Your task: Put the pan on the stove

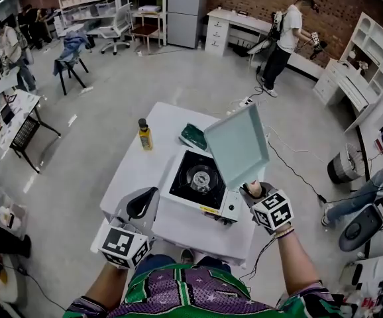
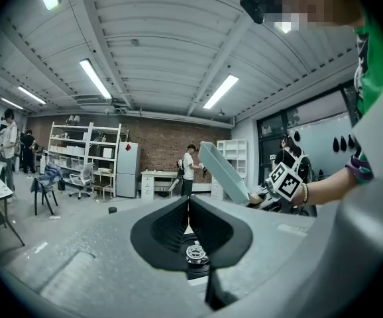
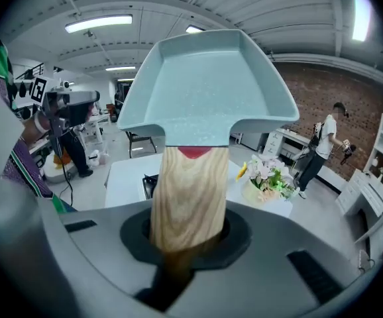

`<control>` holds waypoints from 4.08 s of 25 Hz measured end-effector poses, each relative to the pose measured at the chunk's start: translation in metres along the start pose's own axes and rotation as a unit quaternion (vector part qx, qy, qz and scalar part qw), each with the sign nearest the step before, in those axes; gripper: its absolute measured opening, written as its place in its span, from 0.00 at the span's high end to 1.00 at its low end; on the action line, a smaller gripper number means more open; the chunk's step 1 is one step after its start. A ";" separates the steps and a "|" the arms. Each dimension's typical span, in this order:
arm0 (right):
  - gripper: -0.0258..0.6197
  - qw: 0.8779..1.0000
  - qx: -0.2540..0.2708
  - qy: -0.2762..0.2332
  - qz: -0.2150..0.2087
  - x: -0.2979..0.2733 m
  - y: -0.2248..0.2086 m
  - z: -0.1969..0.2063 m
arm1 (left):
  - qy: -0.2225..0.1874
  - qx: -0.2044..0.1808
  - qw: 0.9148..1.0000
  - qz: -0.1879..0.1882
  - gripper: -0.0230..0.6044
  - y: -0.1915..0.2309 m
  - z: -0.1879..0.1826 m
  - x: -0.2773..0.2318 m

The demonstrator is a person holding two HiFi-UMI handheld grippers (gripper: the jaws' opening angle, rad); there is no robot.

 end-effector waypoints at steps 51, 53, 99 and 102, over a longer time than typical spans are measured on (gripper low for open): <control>0.89 0.920 0.230 0.263 -0.180 -0.151 -0.021 0.072 | 0.030 0.036 0.998 -0.048 0.93 0.009 0.024 -0.038; 0.89 0.916 0.229 0.271 -0.185 -0.151 -0.022 0.071 | 0.030 0.036 0.998 -0.047 0.93 0.008 0.023 -0.038; 0.75 0.902 0.228 0.338 -0.139 -0.127 -0.037 0.054 | 0.006 0.037 0.998 -0.046 0.93 0.003 0.019 -0.006; 0.73 0.908 0.225 0.330 -0.127 -0.121 -0.036 0.049 | 0.002 0.036 0.998 -0.043 0.93 0.006 0.018 -0.005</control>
Point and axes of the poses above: the fingertips, and each gripper's own axes: x backward along the fingers, y to its left, z out of its underside, the point moved 4 cm from there along x, backward along the fingers, and after that the axes turned 11 degrees about y, right-handed, at the moved point
